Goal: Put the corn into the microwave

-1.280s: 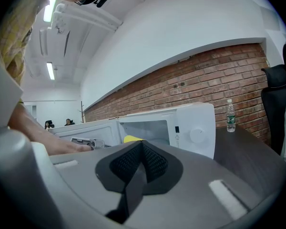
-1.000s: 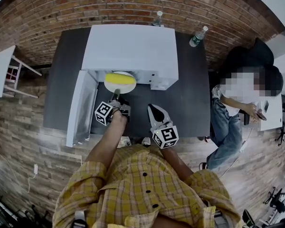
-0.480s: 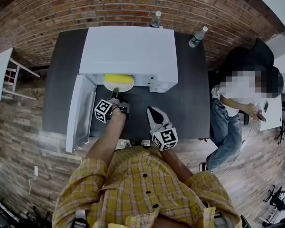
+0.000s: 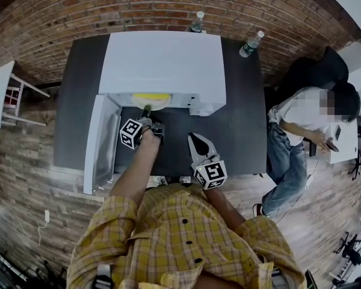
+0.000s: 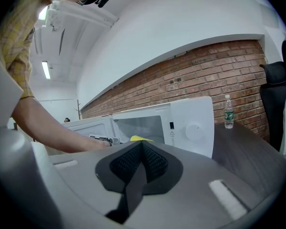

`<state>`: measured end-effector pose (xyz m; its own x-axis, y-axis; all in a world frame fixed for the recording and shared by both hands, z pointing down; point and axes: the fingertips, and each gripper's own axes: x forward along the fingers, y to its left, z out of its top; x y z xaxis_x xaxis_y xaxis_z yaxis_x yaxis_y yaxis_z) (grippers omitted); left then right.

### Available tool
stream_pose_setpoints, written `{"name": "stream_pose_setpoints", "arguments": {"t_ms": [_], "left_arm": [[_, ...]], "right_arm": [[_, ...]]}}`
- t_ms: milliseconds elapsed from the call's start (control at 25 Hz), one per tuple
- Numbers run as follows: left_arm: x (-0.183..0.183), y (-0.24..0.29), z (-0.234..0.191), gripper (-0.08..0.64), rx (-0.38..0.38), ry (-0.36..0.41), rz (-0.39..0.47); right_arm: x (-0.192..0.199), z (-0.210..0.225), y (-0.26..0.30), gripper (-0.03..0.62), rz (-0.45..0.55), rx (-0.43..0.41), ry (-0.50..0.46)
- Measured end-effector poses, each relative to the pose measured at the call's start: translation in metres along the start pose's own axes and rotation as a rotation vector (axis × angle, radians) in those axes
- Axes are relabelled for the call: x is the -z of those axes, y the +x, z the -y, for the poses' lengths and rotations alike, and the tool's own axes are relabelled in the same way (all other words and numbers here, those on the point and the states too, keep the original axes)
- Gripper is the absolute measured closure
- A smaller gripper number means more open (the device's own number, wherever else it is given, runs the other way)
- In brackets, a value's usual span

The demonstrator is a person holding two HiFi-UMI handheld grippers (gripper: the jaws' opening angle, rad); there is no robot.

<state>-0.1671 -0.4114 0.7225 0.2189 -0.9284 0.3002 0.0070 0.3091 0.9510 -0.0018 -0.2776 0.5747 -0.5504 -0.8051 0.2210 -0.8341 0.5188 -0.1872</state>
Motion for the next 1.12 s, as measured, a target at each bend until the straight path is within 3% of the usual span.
{"name": "stream_pose_setpoints", "arguments": {"t_ms": [360, 560, 800, 1120], "left_arm": [[-0.002, 0.008, -0.001, 0.519, -0.022, -0.038, 0.003], [0.001, 0.008, -0.010, 0.446, -0.064, -0.045, -0.009], [0.003, 0.014, -0.015, 0.408, -0.052, -0.102, -0.009], [0.002, 0.013, -0.016, 0.400, -0.058, -0.088, -0.033]], "right_arm": [[0.003, 0.005, 0.002, 0.592, 0.005, 0.009, 0.016], [0.004, 0.002, 0.003, 0.592, 0.000, 0.002, 0.016], [0.005, 0.003, 0.003, 0.592, -0.005, 0.001, 0.020], [0.004, 0.005, 0.003, 0.592, -0.007, 0.003, 0.018]]}}
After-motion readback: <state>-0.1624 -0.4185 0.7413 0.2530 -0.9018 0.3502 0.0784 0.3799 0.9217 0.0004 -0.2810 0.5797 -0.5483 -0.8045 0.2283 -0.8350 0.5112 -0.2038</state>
